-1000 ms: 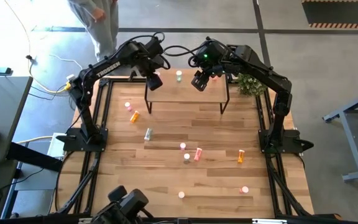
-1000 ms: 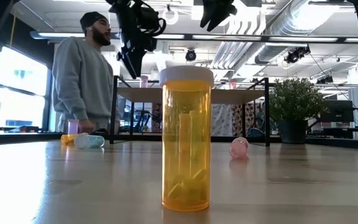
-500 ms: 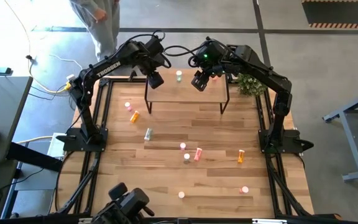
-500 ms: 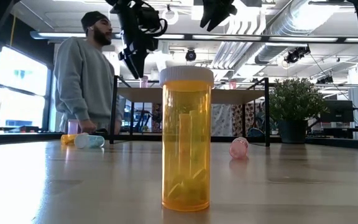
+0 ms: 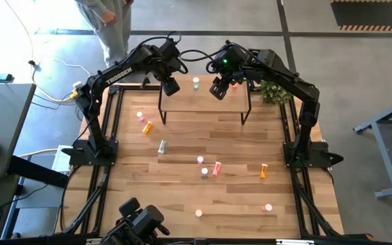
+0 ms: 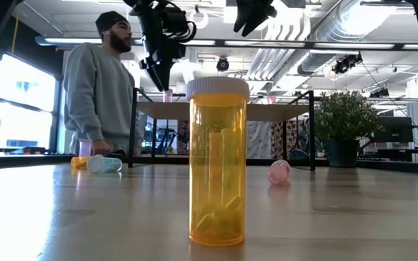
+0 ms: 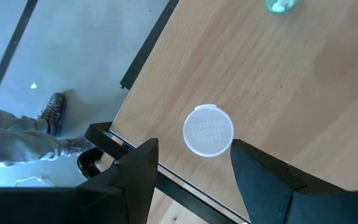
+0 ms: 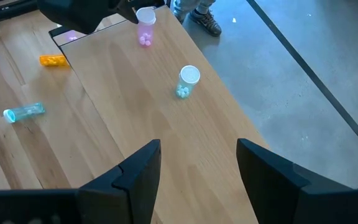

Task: Pick and place medicine bottles onto shelf by color
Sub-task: Put the bottom pink pill bottle on the shelf, then put the middle right yellow pill bottle on the shelf

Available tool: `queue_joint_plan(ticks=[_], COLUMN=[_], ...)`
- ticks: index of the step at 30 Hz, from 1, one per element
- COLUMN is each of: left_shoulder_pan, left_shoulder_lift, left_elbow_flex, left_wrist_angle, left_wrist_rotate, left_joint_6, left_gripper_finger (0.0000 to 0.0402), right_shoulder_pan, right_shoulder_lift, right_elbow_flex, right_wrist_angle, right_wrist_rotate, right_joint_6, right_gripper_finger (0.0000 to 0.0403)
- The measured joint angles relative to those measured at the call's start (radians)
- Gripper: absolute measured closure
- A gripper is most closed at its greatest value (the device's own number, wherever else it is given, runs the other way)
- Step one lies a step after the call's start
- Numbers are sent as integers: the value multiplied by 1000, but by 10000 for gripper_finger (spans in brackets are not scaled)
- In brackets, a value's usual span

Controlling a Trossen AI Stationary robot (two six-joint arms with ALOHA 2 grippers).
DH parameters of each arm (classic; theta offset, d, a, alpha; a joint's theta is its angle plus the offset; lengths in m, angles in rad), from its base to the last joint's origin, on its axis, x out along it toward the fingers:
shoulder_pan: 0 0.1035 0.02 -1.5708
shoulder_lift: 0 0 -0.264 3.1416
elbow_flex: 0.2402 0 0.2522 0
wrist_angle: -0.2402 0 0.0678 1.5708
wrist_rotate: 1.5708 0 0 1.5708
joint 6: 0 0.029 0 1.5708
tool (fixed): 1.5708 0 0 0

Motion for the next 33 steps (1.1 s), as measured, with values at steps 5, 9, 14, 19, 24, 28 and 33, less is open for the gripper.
queue_joint_plan(ticks=[5, 9, 14, 19, 24, 28, 33], left_shoulder_pan=[0, 0, -1, -13, -36, -66, -130], left_shoulder_lift=[0, 0, -4, -57, -127, -192, -245], left_elbow_flex=[0, 0, 0, 0, 0, 0, -7], left_wrist_angle=[5, 14, 11, 10, 10, 10, 19], left_wrist_rotate=[-8, -10, -7, -6, -6, -6, 32], left_joint_6=[2, 2, 2, 2, -42, -90, -115], left_gripper_finger=[209, 209, 209, 209, 209, 209, 209], right_shoulder_pan=[0, 0, 0, 0, 1, 1, 5], right_shoulder_lift=[0, 0, 0, 0, -17, -45, -72], right_elbow_flex=[0, 0, 0, 0, 0, 0, 1], right_wrist_angle=[0, 0, 0, -1, -29, -86, -151], right_wrist_rotate=[0, 0, 0, -4, -11, -11, -50], right_joint_6=[0, 4, 8, -4, -18, -18, -2], right_gripper_finger=[201, 201, 201, 201, 201, 201, 201])
